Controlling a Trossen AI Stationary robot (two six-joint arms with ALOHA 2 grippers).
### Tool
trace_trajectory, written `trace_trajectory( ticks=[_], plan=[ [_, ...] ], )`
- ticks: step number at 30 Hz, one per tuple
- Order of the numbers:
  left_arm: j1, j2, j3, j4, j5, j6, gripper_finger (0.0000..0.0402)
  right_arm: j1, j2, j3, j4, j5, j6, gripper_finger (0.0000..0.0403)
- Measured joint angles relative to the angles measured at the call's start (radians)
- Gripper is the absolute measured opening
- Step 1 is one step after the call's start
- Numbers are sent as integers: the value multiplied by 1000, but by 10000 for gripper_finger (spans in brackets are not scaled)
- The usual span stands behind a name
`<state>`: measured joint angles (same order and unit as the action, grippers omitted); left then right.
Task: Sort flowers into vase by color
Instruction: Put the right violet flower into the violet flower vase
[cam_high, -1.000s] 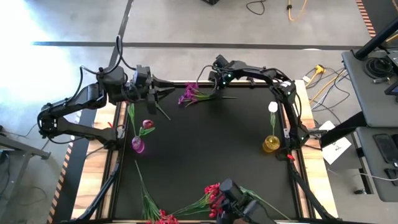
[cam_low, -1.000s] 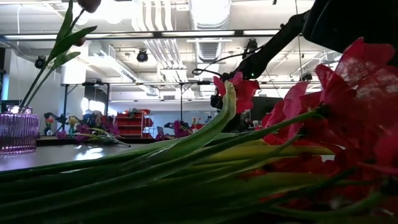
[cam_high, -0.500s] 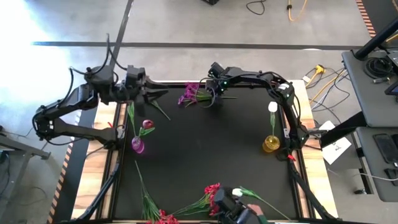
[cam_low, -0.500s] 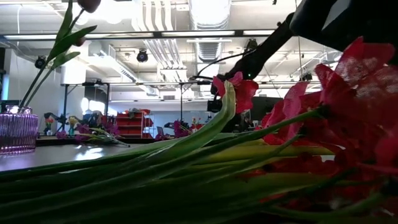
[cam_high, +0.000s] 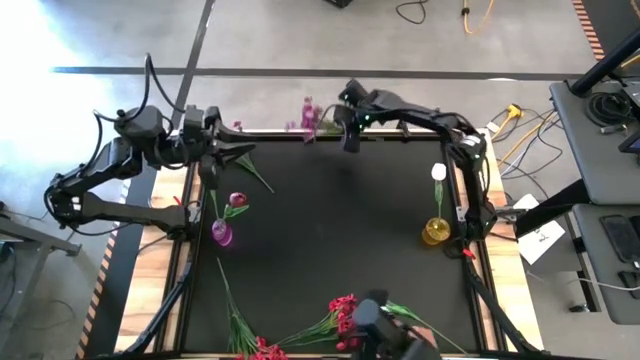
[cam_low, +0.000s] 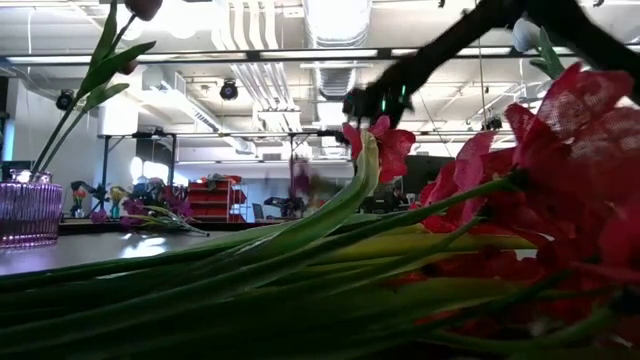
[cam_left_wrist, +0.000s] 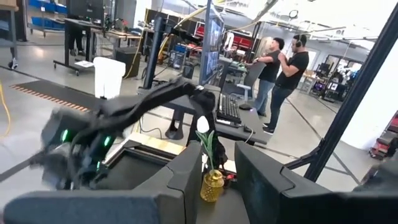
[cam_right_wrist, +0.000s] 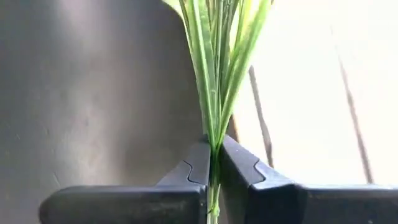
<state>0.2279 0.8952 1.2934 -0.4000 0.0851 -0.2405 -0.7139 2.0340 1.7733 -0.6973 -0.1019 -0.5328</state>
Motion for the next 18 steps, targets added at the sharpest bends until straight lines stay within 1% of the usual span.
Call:
trace_trajectory(
  ticks=[3, 5, 8, 12, 15, 18],
  plan=[
    [0, 10, 0, 0, -32, 0, 87, -11, -78, 30, -7, 13, 24, 13],
    [0, 21, 0, 0, -40, 0, 98, -15, -141, 49, -7, 16, 52, 13],
    [0, 42, 0, 4, -42, 5, 126, -14, -254, 73, 0, 23, 104, 13],
    [0, 78, 0, 36, -40, 42, 177, 12, -402, 82, -3, 17, 206, 13],
    [0, 116, 0, 97, 12, 92, 213, 57, -515, 84, -4, -31, 302, 13],
    [-2, 163, 0, 188, 61, 109, 235, 131, -616, 81, 7, -80, 414, 13]
  ],
)
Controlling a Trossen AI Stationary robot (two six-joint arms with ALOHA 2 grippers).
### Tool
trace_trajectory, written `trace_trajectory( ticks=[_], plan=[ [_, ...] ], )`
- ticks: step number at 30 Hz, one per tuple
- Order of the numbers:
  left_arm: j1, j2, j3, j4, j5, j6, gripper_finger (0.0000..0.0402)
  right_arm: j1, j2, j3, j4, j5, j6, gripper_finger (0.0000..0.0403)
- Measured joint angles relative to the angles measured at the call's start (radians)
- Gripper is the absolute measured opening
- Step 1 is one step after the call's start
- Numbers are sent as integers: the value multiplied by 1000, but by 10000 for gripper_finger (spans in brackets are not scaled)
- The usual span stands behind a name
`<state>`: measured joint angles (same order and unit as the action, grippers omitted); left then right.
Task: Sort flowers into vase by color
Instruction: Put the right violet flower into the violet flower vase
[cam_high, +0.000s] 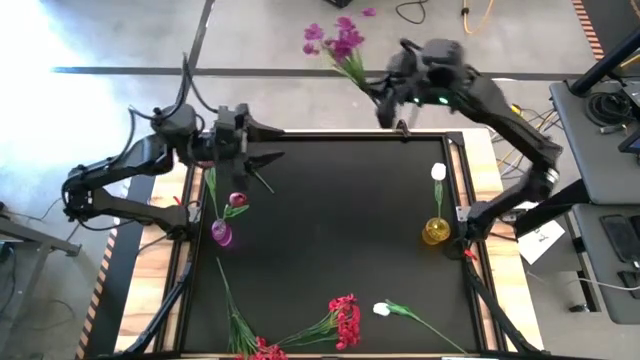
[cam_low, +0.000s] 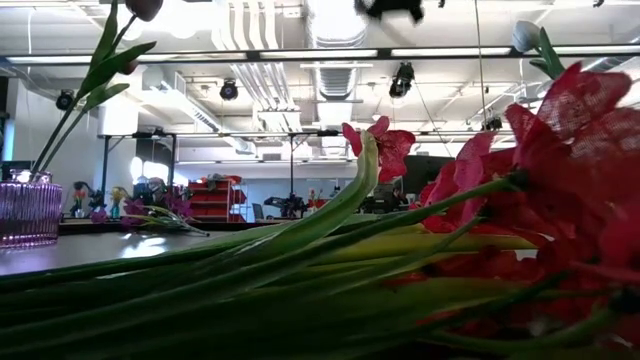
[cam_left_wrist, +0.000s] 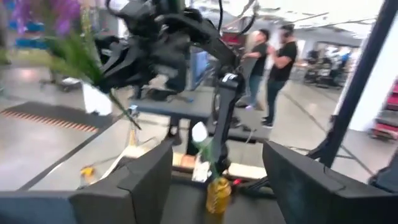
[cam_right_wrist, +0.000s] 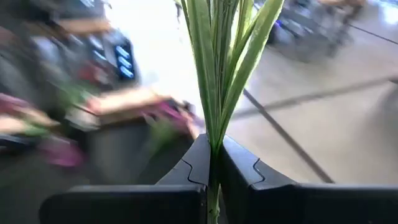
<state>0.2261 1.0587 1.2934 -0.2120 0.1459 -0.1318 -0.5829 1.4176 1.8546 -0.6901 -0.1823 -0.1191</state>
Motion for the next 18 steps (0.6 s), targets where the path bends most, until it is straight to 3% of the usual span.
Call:
trace_trajectory(
  ticks=[6, 12, 15, 18],
  plan=[
    [-4, 109, 0, 172, 51, 10, 239, 282, -107, -9, 35, 16, 161, 13],
    [-58, 196, 0, 403, 212, -15, 227, 593, -87, -12, 137, 219, 178, 13],
    [-127, 216, 0, 467, 220, 18, 216, 697, -53, -14, 215, 326, 157, 13],
    [-185, 228, 0, 514, 165, 53, 208, 755, -20, -14, 296, 394, 136, 13]
  ],
)
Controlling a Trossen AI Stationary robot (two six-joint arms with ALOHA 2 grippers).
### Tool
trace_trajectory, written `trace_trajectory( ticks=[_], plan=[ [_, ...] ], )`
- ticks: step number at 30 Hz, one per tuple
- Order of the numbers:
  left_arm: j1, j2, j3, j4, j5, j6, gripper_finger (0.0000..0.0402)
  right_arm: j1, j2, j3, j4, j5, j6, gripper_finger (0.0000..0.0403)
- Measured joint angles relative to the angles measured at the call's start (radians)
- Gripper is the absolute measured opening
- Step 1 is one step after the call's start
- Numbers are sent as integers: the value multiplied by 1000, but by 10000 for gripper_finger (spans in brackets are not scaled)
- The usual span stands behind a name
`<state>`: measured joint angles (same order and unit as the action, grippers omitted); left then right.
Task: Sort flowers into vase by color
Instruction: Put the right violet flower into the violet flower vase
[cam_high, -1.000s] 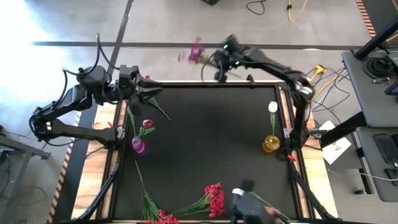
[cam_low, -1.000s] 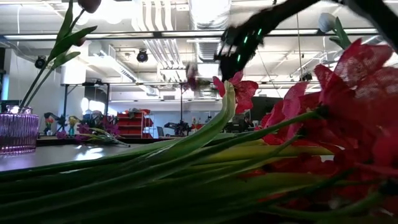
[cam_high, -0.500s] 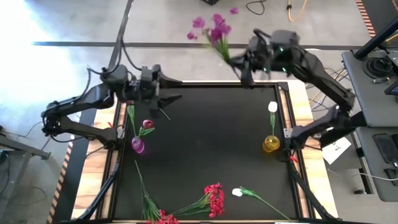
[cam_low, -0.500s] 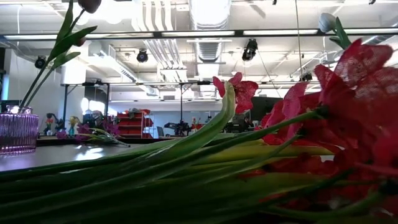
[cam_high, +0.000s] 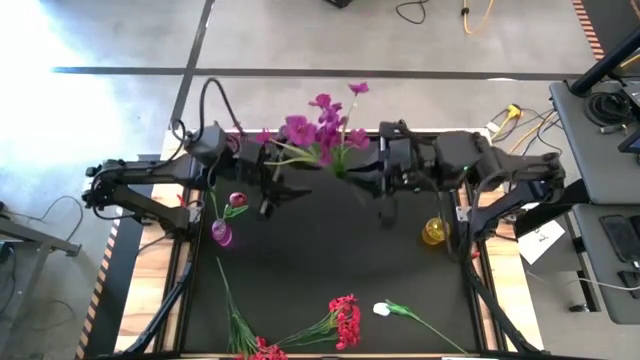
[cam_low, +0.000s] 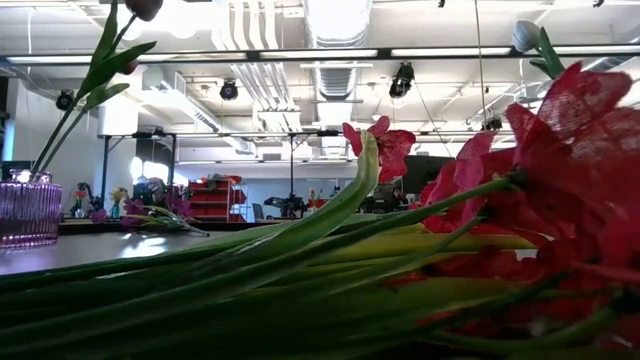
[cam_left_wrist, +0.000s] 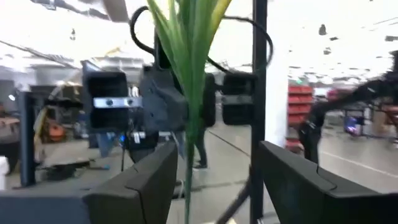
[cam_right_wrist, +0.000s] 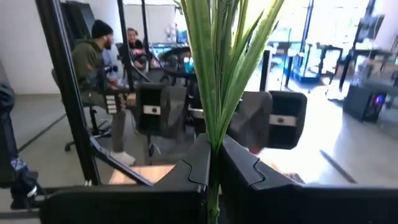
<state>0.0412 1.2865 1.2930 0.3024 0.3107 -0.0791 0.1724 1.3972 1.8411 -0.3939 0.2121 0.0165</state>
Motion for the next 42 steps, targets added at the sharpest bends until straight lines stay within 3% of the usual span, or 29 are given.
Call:
trace_trajectory(
  ticks=[3, 14, 17, 22, 25, 28, 32, 37, 42],
  plan=[
    [-23, 2, 6, 12, -81, 1, 206, 18, 31, 0, 50, 13, -8, 13],
    [-25, 15, 84, -17, -90, -16, 198, 11, 122, 0, 126, 61, -5, 13],
    [-23, 22, 114, -102, -98, -16, 157, 10, 131, 0, 150, 78, -20, 13],
    [-19, 37, 178, -211, -103, 18, 26, 7, 143, 0, 160, 101, -24, 19],
    [-17, 37, 218, -302, -95, 41, 15, 4, 145, 0, 158, 103, -25, 54],
    [-17, 10, 265, -455, -96, 75, 7, 4, 138, 0, 159, 102, -25, 116],
    [-19, -63, 319, -631, -133, 105, 4, 4, 112, 0, 163, 102, -41, 198],
    [-67, -195, 321, -800, -169, 64, 2, 4, 71, 0, 157, 103, -55, 263],
    [-227, -359, 230, -1034, -401, 25, 1, 4, 41, 0, 114, 163, -55, 288]
  ],
)
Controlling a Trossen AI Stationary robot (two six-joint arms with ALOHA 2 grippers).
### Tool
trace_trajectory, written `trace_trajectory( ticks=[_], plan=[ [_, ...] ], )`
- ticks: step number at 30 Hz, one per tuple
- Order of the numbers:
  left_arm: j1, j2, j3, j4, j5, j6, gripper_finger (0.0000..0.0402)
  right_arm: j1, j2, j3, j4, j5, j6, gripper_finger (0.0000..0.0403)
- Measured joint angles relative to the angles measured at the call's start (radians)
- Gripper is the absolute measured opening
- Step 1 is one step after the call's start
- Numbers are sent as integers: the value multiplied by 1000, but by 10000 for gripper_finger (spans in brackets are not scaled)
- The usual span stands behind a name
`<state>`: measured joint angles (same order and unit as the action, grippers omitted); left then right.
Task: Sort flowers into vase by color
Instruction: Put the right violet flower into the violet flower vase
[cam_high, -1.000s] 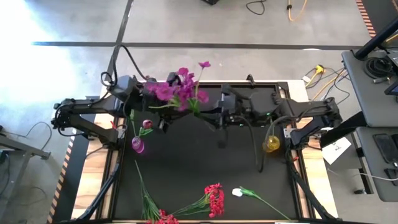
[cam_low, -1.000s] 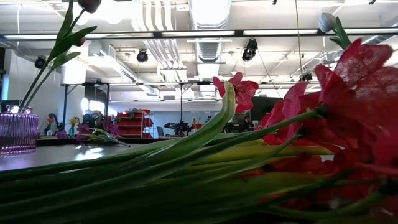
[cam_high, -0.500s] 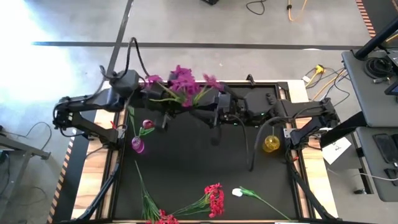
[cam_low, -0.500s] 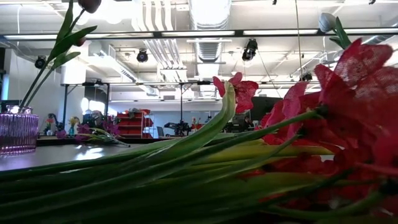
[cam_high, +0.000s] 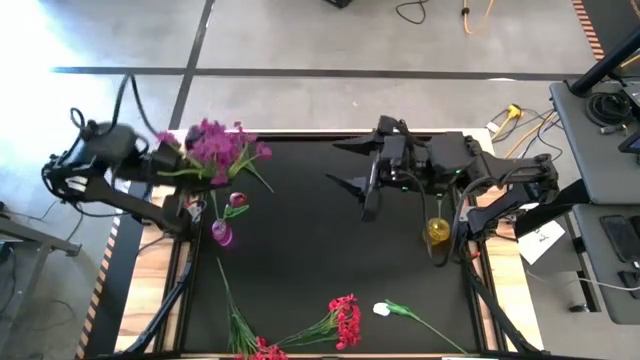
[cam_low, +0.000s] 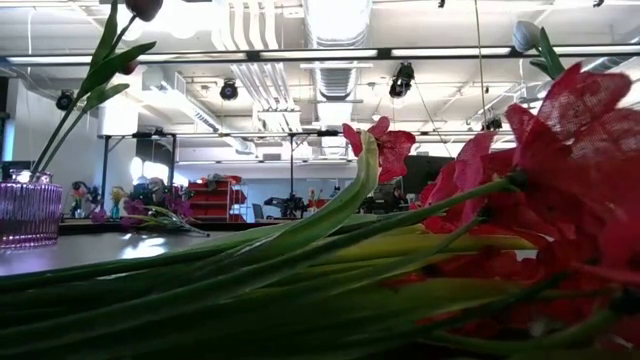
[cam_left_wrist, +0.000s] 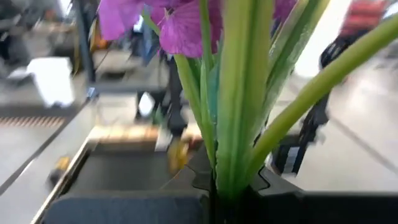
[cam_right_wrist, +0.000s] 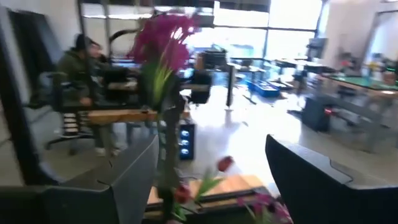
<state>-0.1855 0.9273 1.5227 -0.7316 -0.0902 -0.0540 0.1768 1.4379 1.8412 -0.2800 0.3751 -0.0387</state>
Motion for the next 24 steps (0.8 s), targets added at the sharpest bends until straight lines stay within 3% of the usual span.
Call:
trace_trajectory(
  ticks=[3, 7, 12, 17, 21, 24],
  plan=[
    [-105, -101, -121, -30, -124, -31, 1, 0, -9, 0, -27, 47, 1, 290],
    [-188, -238, -301, -28, -200, -74, 1, -1, -13, 0, -30, 106, -7, 285],
    [-199, -410, -532, -24, -296, -142, 0, -1, -17, 6, -30, 163, -17, 281],
    [-199, -575, -735, -17, -316, -138, 0, -11, -17, 24, -29, 193, -28, 283],
    [-199, -683, -835, -19, -323, -135, 0, -14, -18, 30, -30, 205, -26, 283],
    [-199, -732, -813, -1, -343, -131, 0, -14, -18, 30, -30, 209, -24, 281]
  ],
)
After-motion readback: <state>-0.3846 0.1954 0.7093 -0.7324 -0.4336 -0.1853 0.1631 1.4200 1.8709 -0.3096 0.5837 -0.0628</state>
